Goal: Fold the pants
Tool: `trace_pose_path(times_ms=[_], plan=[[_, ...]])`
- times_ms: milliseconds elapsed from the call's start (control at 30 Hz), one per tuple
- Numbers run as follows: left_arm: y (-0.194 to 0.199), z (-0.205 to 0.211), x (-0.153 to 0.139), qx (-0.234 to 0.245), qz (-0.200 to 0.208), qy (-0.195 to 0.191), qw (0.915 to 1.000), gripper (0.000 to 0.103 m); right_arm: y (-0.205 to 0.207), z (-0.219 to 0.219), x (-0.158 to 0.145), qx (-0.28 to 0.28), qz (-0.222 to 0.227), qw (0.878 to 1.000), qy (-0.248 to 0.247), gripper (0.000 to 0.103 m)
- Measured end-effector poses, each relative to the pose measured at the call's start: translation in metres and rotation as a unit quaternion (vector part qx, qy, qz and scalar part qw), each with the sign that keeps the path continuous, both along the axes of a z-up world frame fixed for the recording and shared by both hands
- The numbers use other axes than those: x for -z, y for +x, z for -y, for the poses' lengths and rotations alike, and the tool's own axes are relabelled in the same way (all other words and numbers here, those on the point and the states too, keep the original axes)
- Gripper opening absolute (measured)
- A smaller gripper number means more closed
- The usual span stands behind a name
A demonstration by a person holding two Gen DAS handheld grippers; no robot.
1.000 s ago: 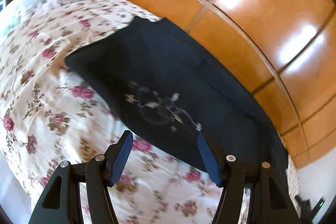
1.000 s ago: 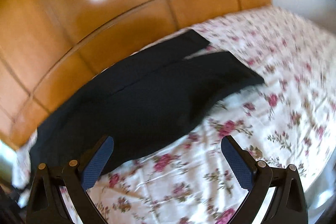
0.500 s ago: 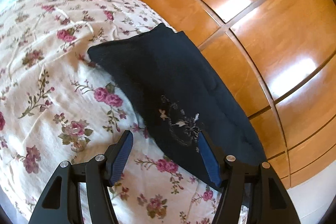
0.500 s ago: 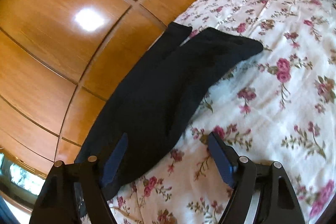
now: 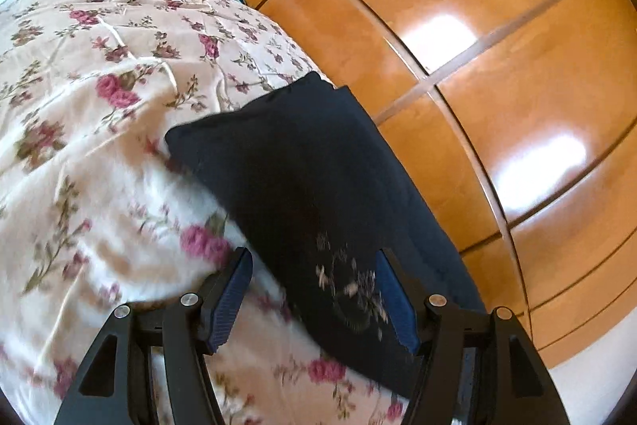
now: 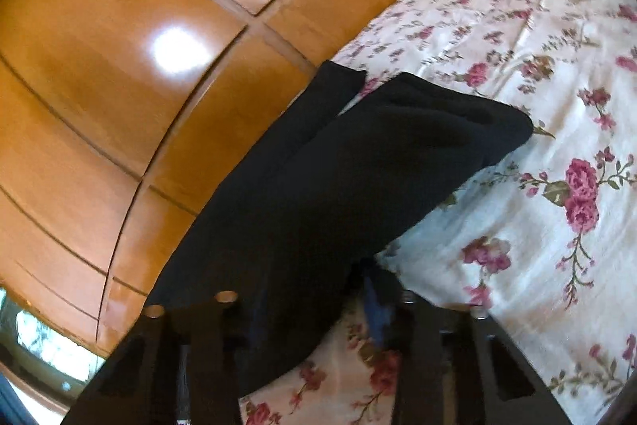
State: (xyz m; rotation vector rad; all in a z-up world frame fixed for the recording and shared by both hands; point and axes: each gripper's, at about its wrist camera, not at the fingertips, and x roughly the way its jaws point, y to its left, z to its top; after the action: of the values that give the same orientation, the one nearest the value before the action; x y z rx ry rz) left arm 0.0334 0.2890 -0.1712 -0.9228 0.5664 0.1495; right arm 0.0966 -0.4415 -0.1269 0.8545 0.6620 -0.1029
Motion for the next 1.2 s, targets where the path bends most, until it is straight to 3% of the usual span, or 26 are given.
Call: trace_pose_path(times_ms=[300,500,567,600,633,667,767,967,1200], plan=[[0.014,0.006,0.002,-0.010,-0.013,0.056,0.9983,0.065,0.001,0.007,0.009,0.005,-0.002,1.000,0.015,0.012],[0.025,0.011,0.001,-0.003,-0.036,0.074,0.9966,0.066,0.003,0.005,0.009,0.009,-0.001,1.000,0.007,0.009],[0.030,0.014,-0.001,-0.003,-0.048,0.087,0.9951,0.061,0.002,0.004,0.009,0.009,0.001,1.000,0.005,0.009],[0.032,0.014,-0.001,-0.003,-0.052,0.088,0.9948,0.053,0.002,0.005,0.009,0.009,0.001,1.000,0.005,0.009],[0.034,0.013,0.001,0.004,-0.056,0.080,0.9953,0.019,0.002,0.005,0.009,0.009,0.003,1.000,0.006,0.009],[0.038,0.010,0.005,0.021,-0.058,0.058,0.9964,0.007,0.001,0.005,0.009,0.011,0.003,1.000,0.005,0.009],[0.031,0.001,0.005,0.030,-0.037,0.017,0.9987,0.007,-0.002,0.002,0.004,0.016,-0.001,1.000,-0.007,0.008],[0.010,0.000,-0.022,0.052,-0.005,0.039,0.9979,0.007,-0.009,0.002,-0.017,0.012,0.014,1.000,-0.022,0.008],[-0.021,-0.005,-0.035,0.051,0.020,0.020,0.9983,0.006,-0.021,-0.004,-0.045,-0.001,0.033,0.998,-0.051,0.008]])
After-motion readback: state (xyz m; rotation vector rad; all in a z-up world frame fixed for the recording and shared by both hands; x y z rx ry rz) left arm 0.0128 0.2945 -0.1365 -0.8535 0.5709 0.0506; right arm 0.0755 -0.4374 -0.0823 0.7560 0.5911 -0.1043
